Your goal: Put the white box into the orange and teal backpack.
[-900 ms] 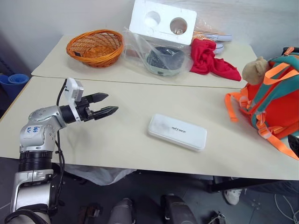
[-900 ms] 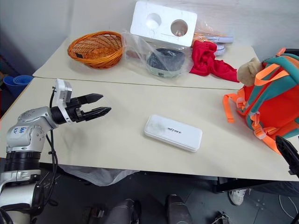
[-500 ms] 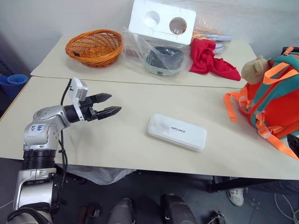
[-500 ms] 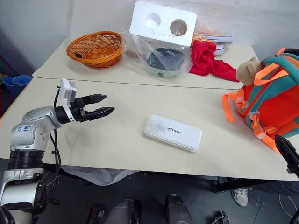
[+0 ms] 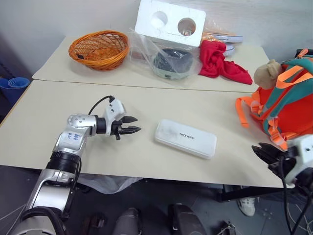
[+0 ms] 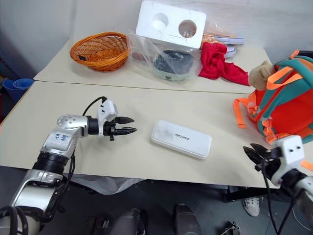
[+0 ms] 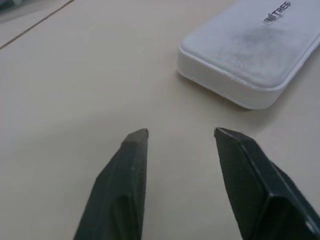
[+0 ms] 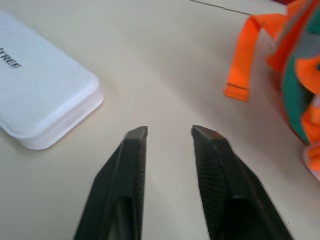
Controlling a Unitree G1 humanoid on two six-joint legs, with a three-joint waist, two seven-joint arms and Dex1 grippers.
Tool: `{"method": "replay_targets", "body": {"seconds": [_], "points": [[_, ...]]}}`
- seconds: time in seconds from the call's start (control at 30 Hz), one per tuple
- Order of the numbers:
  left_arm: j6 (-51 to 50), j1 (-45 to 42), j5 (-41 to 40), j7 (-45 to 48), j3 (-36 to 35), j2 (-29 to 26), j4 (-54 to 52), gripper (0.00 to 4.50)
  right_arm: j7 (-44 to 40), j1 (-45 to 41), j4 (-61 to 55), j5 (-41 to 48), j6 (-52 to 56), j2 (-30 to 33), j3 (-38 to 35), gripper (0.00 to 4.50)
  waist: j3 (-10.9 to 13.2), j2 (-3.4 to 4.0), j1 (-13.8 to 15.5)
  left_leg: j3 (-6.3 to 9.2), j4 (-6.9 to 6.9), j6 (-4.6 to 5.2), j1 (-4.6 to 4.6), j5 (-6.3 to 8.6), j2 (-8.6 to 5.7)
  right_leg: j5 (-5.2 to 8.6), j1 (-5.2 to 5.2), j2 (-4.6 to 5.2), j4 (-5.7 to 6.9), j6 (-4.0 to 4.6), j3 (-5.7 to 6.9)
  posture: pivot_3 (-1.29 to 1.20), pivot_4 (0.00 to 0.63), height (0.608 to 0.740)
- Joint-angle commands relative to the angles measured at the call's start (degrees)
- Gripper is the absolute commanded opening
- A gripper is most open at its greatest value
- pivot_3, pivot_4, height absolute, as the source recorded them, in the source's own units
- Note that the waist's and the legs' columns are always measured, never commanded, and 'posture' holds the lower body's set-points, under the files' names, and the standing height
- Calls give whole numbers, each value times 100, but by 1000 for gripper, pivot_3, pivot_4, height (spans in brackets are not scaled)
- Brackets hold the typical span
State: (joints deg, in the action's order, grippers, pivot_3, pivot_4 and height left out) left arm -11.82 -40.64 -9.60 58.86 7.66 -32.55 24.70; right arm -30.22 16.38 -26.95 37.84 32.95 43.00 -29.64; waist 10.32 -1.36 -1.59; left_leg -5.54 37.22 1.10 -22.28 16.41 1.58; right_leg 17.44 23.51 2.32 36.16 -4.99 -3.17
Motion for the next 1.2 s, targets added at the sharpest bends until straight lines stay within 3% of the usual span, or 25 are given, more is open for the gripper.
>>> {"method": "replay_targets", "body": {"seconds": [0.03, 0.17, 0.43, 0.7, 1.0, 1.1, 1.2], "points": [[409, -354, 247, -95, 100, 237, 326, 1138, -79, -427, 233, -460, -50, 95, 675, 144, 0, 0, 2, -1, 4, 1, -6, -1, -2, -1, 4, 0, 1, -1, 0, 0, 150, 740], [475, -482, 290, -75, 170, 572, 404, 27, 94, -988, 497, -839, 28, -42, 1267, 0, 0, 0, 6, -2, 9, 3, -13, 0, -3, -2, 10, -1, 2, -4, -1, 0, 150, 740], [301, -485, 492, -141, 309, 862, 438, 27, 232, -1682, 580, -1130, 244, -398, 1976, 0, 0, 0, -3, -4, 16, 3, -11, 0, 1, -3, 15, -6, 23, -5, -4, 0, 150, 740], [-218, -172, 249, 187, 372, 1000, -316, 27, 251, -2110, 597, -1265, 475, -669, 2269, 0, 0, 0, -3, -4, 21, 2, -14, 0, 0, -3, 16, -3, 26, -5, -4, 0, 150, 740], [-847, 166, 247, 483, 379, 629, -887, 27, 199, -2669, 1247, -1761, 258, -670, 2241, 0, 1, 1, -4, -10, 23, 2, -9, -1, 1, -2, 18, -4, 35, -4, -7, 0, 150, 740], [-1504, 41, 177, 458, 243, 454, -651, 651, 71, -2532, 1237, -1832, 194, -541, 2145, 0, 1, 1, -2, -10, 22, 2, -10, -1, 0, -2, 18, -4, 33, -4, -8, 0, 150, 740], [-2572, -183, -123, 402, 2, 414, -429, 1568, 8, -2429, 1220, -1860, 146, -484, 2088, 0, 1, 1, -5, -9, 22, 2, -10, 0, 0, -2, 18, -4, 33, -4, -7, 0, 150, 740]]}}
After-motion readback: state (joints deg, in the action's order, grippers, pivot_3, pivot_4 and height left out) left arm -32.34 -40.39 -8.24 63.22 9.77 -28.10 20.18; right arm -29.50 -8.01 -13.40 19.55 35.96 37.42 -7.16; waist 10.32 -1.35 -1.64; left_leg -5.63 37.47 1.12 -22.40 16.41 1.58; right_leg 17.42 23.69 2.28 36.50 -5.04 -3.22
